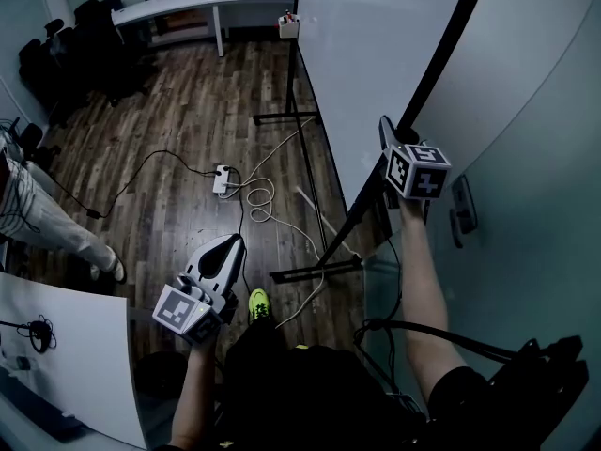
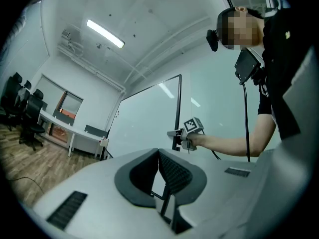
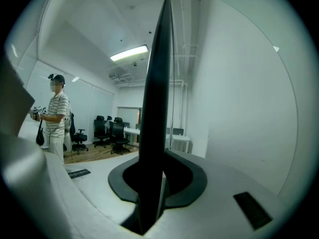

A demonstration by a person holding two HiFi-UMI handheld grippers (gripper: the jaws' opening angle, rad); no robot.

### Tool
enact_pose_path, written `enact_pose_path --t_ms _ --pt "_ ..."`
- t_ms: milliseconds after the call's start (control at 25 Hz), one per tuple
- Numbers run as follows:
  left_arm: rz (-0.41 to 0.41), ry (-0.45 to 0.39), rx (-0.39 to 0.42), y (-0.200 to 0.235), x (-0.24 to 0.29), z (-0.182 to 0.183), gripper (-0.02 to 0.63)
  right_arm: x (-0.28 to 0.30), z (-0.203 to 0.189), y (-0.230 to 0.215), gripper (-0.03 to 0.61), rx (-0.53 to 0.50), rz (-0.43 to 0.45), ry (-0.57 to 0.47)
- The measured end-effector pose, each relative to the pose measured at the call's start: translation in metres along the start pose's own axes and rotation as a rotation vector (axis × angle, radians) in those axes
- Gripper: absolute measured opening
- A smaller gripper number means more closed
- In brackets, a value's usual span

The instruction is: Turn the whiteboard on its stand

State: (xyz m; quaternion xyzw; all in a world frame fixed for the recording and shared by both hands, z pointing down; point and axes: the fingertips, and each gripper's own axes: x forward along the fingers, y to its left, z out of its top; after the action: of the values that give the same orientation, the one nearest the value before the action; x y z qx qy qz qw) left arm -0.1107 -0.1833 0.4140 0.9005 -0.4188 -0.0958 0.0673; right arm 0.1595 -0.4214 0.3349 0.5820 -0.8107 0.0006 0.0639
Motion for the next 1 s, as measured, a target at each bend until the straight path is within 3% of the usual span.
enact_pose_path --t_ms 360,1000 --pt "-0.004 0.035 -0.027 0.002 0.010 -0.017 -0.006 0.011 -0.007 0.000 0.077 -0.039 0.062 0.023" --pt "0.009 0.060 -0.049 0.032 0.018 -0.030 -0.006 0.049 -0.008 -0.009 0.067 -0.037 0.015 -0.010"
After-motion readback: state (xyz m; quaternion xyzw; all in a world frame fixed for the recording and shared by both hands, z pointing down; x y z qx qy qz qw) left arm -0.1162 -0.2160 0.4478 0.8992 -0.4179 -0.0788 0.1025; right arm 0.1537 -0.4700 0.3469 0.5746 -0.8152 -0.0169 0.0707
